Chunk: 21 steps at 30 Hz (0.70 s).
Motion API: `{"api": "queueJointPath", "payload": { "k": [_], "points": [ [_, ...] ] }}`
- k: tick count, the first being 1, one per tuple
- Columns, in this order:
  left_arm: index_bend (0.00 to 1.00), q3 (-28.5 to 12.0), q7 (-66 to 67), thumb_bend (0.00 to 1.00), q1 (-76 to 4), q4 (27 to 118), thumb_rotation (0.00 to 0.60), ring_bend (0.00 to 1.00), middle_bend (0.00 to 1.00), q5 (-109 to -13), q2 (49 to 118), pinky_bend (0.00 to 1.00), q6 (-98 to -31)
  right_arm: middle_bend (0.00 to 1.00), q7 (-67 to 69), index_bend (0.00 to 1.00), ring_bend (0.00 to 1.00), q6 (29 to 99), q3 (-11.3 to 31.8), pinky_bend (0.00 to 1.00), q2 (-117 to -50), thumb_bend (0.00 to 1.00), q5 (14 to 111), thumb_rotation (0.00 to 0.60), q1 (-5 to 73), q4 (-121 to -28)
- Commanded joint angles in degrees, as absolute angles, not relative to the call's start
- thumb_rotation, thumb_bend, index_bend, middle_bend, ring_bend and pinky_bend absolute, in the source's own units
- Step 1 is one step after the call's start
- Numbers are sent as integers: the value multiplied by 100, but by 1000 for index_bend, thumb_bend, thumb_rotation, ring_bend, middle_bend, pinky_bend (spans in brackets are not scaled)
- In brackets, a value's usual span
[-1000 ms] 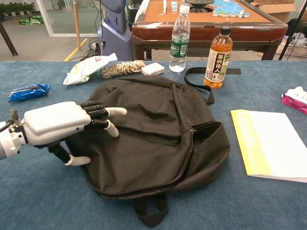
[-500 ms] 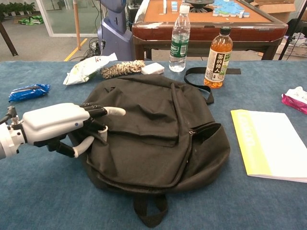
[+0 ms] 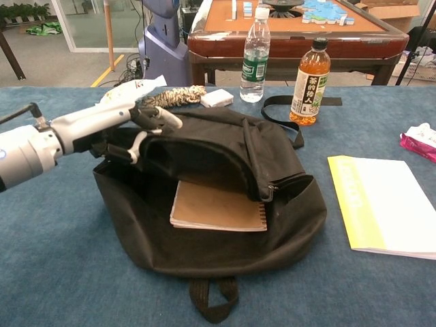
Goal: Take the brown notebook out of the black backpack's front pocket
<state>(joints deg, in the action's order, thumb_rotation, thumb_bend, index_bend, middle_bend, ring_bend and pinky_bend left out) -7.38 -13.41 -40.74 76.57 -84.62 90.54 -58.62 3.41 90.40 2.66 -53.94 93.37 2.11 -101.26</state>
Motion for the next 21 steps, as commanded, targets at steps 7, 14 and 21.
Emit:
{"api": "queueJointPath", "payload": {
  "k": [7, 14, 21],
  "points": [
    [726, -1517, -1153, 758, -4382, 7885, 600, 294, 407, -7627, 9013, 120, -5656, 264, 434, 384, 178, 8544, 135, 382, -5375, 269, 9710, 600, 538, -10254],
    [722, -1926, -833, 758, -4593, 8076, 600, 410, 537, -6919, 8941, 149, -5406, 264, 729, 384, 178, 7690, 19, 382, -5494, 270, 10122, 600, 1150, -10438],
    [707, -2273, -872, 758, -4690, 8347, 600, 410, 538, -6085, 8938, 166, -5185, 281, 988, 384, 178, 6556, 70, 382, -5940, 270, 10326, 600, 2048, -10621]
  ]
}}
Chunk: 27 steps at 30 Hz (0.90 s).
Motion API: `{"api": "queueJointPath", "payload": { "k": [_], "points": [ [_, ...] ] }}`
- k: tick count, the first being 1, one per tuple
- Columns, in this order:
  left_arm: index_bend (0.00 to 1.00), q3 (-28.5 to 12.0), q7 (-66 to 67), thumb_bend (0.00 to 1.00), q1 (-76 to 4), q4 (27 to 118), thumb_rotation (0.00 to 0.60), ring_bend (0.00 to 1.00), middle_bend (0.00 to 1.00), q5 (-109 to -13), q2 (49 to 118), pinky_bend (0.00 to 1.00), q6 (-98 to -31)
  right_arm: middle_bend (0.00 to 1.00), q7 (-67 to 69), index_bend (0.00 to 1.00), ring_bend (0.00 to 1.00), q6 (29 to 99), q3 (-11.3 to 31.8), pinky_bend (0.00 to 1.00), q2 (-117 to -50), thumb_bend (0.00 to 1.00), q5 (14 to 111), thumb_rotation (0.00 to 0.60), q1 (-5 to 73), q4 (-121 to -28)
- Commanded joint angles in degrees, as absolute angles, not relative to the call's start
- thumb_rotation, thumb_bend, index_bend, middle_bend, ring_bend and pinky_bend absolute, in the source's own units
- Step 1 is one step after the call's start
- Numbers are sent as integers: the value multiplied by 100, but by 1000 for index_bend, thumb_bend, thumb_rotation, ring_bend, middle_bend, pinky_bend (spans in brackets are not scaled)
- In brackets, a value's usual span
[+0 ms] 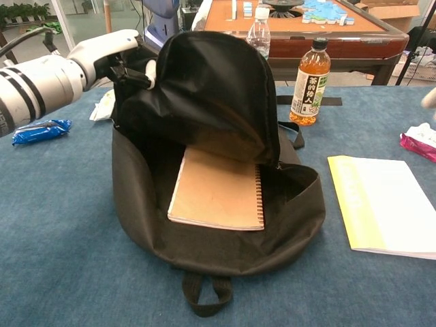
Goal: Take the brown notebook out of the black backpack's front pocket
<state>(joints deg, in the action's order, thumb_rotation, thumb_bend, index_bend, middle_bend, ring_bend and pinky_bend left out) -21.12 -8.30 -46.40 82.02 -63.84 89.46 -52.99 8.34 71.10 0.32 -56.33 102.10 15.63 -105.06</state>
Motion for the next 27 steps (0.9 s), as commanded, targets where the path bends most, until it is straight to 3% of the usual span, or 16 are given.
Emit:
{"api": "queueJointPath", "payload": {
  "k": [1, 11, 16, 27],
  "points": [
    [701, -2305, -886, 758, -4695, 8384, 600, 411, 538, -5971, 8937, 172, -5160, 284, 1052, 384, 178, 6380, 111, 382, -6093, 269, 10313, 600, 2212, -10617],
    [689, -2348, -587, 758, -4675, 8604, 594, 411, 540, -5449, 8973, 175, -5386, 287, 1439, 384, 183, 5381, 300, 382, -7339, 270, 9986, 600, 3197, -10044],
    [682, -2390, -544, 758, -4626, 8689, 558, 411, 538, -5239, 9023, 181, -5542, 290, 1328, 384, 184, 5171, 334, 382, -7995, 269, 9754, 600, 3444, -9506],
    [661, -2416, -503, 754, -4531, 8788, 540, 412, 523, -4911, 9145, 182, -5735, 291, 923, 384, 184, 5045, 430, 382, -9074, 270, 9260, 600, 3732, -8577]
  ]
}}
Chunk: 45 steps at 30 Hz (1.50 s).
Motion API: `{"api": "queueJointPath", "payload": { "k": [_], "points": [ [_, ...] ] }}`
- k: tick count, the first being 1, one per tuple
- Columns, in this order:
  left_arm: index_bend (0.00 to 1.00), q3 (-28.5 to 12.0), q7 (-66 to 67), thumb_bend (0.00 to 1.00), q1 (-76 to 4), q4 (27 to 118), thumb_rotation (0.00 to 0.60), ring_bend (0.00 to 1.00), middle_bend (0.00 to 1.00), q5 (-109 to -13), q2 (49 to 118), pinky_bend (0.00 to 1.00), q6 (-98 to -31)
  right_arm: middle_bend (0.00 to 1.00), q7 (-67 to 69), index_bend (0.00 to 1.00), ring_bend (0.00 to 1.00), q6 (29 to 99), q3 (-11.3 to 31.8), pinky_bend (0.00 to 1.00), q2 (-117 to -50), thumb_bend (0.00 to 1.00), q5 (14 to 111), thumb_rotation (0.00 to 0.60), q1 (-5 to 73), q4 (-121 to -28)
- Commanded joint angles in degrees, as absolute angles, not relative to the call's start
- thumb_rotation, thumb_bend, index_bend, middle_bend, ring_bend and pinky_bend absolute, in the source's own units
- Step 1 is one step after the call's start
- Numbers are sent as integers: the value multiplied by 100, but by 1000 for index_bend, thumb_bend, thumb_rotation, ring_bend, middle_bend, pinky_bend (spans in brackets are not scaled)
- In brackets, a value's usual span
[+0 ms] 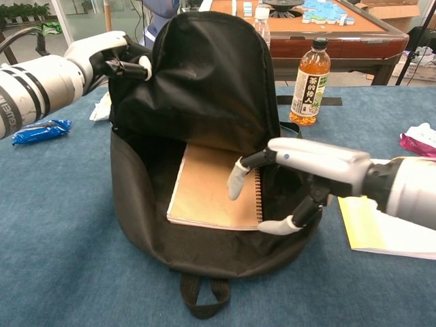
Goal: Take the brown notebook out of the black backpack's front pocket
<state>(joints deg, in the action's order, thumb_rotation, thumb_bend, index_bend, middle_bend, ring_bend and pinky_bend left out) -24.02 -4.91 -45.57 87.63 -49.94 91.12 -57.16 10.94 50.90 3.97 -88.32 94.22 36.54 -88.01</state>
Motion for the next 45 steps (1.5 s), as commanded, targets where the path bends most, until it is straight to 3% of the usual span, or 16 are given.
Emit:
{"api": "queueJointPath", "payload": {
  "k": [1, 17, 25, 45],
  "points": [
    [659, -2423, -505, 753, -4521, 8798, 539, 412, 522, -4855, 9161, 182, -5743, 291, 850, 384, 184, 5039, 438, 382, -9184, 269, 9204, 600, 3752, -8469],
    [629, -2456, -389, 746, -4500, 8723, 528, 404, 506, -4700, 9421, 182, -5912, 245, 40, 379, 186, 5296, 562, 347, -10358, 202, 8791, 600, 3903, -7349],
    [611, -2527, -322, 742, -4483, 8751, 522, 394, 495, -4590, 9472, 182, -5993, 189, -100, 308, 153, 5395, 619, 309, -10871, 153, 8654, 600, 3978, -6836],
    [589, -2558, -280, 737, -4396, 8818, 505, 380, 475, -4477, 9449, 182, -5960, 179, 38, 293, 147, 5439, 750, 296, -11515, 150, 8531, 600, 4251, -5938]
  ]
}}
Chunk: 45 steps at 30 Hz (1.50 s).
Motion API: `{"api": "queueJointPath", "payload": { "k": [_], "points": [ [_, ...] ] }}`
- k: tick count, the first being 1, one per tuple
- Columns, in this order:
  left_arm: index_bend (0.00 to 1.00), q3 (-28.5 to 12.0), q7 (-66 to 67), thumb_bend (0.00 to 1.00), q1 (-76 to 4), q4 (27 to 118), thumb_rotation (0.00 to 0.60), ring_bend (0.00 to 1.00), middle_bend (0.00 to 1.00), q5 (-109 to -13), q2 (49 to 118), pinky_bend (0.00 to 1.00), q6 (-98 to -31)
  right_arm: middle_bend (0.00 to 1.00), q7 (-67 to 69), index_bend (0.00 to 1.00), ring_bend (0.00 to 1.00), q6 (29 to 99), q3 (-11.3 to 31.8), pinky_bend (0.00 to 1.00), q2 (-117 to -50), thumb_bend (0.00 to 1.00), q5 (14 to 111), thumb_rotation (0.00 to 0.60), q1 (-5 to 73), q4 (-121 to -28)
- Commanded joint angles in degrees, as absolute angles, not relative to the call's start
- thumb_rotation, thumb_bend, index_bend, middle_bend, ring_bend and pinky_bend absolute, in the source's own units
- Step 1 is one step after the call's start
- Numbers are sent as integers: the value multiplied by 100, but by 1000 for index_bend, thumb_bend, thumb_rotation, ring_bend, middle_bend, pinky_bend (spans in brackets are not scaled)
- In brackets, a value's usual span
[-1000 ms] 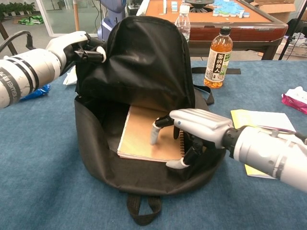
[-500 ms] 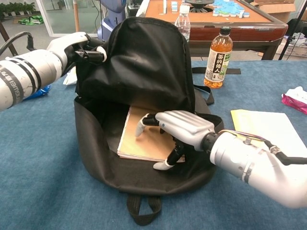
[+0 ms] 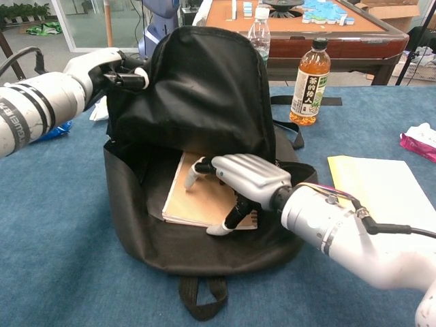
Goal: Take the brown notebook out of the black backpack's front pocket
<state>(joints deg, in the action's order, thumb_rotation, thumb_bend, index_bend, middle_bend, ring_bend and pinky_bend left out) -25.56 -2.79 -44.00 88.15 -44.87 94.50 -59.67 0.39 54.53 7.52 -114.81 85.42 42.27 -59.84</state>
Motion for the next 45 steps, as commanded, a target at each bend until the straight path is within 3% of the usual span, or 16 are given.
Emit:
{"api": "queueJointPath", "payload": {
  "k": [1, 9, 19, 26, 40, 45],
  "points": [
    [588, -2561, -280, 737, -4394, 8823, 505, 378, 473, -4465, 9448, 182, -5951, 180, 30, 293, 147, 5427, 750, 296, -11537, 151, 8526, 600, 4268, -5904],
    [583, -2560, -276, 737, -4371, 8844, 507, 371, 467, -4466, 9431, 182, -5937, 180, -44, 293, 147, 5434, 768, 295, -11660, 168, 8490, 600, 4334, -5669],
    [577, -2565, -308, 737, -4346, 8834, 504, 358, 455, -4434, 9414, 182, -5878, 211, -102, 293, 147, 5523, 730, 296, -11781, 465, 8562, 600, 4408, -5359],
    [576, -2580, -336, 737, -4334, 8830, 507, 356, 451, -4438, 9394, 182, -5857, 239, -72, 293, 150, 5659, 734, 295, -11840, 567, 8629, 600, 4448, -5164],
    [566, -2581, -370, 737, -4336, 8783, 505, 345, 437, -4427, 9408, 182, -5802, 259, -125, 306, 168, 5831, 753, 295, -11792, 616, 8697, 600, 4512, -5086],
    [562, -2615, -381, 737, -4345, 8758, 505, 341, 434, -4428, 9397, 182, -5803, 301, -224, 411, 207, 6055, 739, 296, -11780, 616, 8836, 600, 4548, -5005]
  ]
}}
